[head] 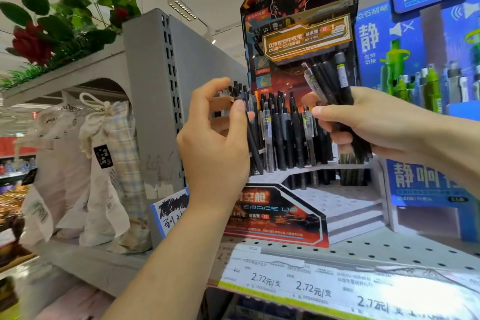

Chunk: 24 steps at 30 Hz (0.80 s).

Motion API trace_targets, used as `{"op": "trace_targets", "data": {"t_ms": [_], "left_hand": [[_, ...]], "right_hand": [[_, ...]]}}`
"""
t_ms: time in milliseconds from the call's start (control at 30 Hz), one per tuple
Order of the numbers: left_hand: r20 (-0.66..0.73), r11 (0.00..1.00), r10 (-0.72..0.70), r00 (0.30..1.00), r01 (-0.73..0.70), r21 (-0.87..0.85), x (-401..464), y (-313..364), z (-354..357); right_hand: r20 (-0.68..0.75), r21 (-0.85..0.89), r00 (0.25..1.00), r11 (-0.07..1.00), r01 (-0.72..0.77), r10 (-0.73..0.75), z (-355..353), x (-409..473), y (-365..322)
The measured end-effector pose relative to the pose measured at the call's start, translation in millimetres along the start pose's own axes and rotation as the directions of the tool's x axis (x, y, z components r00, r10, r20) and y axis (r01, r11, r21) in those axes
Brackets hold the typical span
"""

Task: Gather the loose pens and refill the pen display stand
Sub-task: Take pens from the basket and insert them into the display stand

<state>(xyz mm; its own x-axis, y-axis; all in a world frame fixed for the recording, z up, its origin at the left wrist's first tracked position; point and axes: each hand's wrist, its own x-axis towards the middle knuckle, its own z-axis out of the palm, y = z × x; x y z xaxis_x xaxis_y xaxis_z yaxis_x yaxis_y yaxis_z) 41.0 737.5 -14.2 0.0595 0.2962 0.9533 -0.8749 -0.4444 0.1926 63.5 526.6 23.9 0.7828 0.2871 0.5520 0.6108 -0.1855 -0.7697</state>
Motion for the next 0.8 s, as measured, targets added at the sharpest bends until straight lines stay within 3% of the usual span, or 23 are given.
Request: {"op": "trace_targets", "data": {"t_ms": [133, 333, 433, 567, 667, 733, 800], "left_hand": [[0.084, 1.000, 0.010, 0.996, -0.012, 0.018, -2, -2, 2], [0.015, 0.999, -0.003, 1.000, 0.003, -0.048, 2, -2, 3], [0.093, 0.999, 0.021, 0.995, -0.019, -0.027, 1, 0, 7], [0.160, 0.988, 0.097, 0.982, -0.114, 0.104, 2, 2, 13], [0.253, 0.969, 0.056, 0.966, -0.113, 0.220, 14, 5, 14], [0.386, 0.929, -0.009, 0.922, -0.135, 0.344, 25, 10, 16], [0.537, 0.855, -0.107, 0.837, -0.198, 0.479, 39, 16, 19]], "right_hand": [[-0.002, -0.038, 1.000, 0.999, 0.012, -0.012, 1, -1, -1], [-0.025, -0.047, 0.999, 0.999, 0.023, -0.025, 2, -1, 0], [-0.016, -0.055, 1.000, 0.998, 0.019, -0.020, 2, 0, 1], [-0.022, -0.062, 1.000, 0.998, 0.010, -0.012, 1, 0, 1], [-0.022, -0.099, 1.000, 0.995, -0.010, 0.008, 0, 1, 2], [-0.028, -0.106, 0.999, 0.994, -0.026, 0.023, 0, 1, 2], [-0.027, -0.075, 0.999, 0.997, -0.033, 0.031, 0, 1, 2]]}}
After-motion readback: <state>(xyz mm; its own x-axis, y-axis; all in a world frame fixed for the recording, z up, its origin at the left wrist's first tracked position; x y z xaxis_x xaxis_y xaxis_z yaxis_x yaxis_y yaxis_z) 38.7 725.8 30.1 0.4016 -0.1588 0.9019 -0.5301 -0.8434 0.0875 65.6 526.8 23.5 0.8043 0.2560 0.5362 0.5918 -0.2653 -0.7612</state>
